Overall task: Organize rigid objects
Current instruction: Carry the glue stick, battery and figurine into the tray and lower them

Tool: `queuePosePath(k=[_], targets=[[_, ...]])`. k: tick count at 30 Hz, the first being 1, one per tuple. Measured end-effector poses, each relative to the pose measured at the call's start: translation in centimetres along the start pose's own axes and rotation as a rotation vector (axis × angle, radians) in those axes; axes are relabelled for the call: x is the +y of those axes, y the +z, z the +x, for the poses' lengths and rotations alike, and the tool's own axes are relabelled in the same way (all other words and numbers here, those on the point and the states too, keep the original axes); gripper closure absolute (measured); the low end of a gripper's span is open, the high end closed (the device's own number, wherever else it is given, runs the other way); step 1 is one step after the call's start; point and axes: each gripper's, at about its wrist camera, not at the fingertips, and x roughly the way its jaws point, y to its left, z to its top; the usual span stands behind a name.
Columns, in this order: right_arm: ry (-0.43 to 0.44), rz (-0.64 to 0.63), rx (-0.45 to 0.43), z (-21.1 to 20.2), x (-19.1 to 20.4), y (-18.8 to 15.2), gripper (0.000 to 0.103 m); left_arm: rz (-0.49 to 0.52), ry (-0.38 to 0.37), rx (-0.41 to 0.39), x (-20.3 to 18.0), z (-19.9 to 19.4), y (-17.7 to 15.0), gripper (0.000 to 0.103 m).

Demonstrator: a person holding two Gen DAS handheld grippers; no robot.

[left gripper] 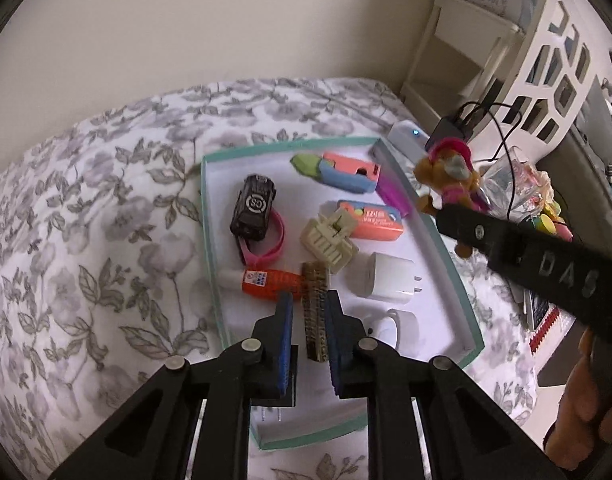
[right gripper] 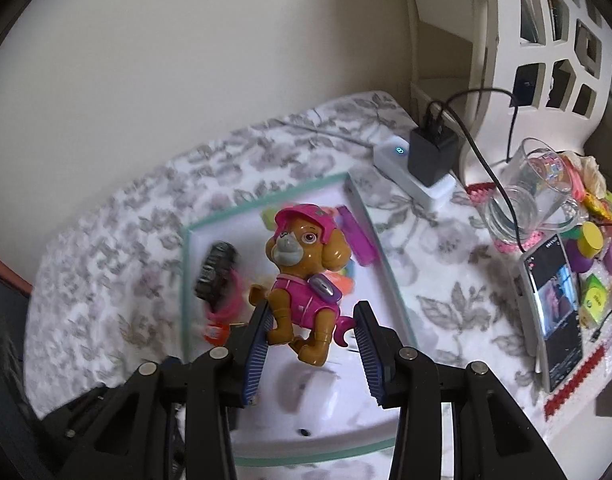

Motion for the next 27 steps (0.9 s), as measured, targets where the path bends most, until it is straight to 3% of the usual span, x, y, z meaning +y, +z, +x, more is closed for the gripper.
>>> queuePosePath(k=[15, 27], targets=[[-0.027, 0.011, 0.113, 3.9, -0.9, -0.9, 0.059, -0.009, -0.006, 0.048, 0.8, 1.2, -0.3, 0.087], [-0.031, -0.031, 0.138, 5.1, 0.0, -1.4, 0.059, -0.104, 0.031, 0.063, 4.1, 0.9, -0.2, 0.087]])
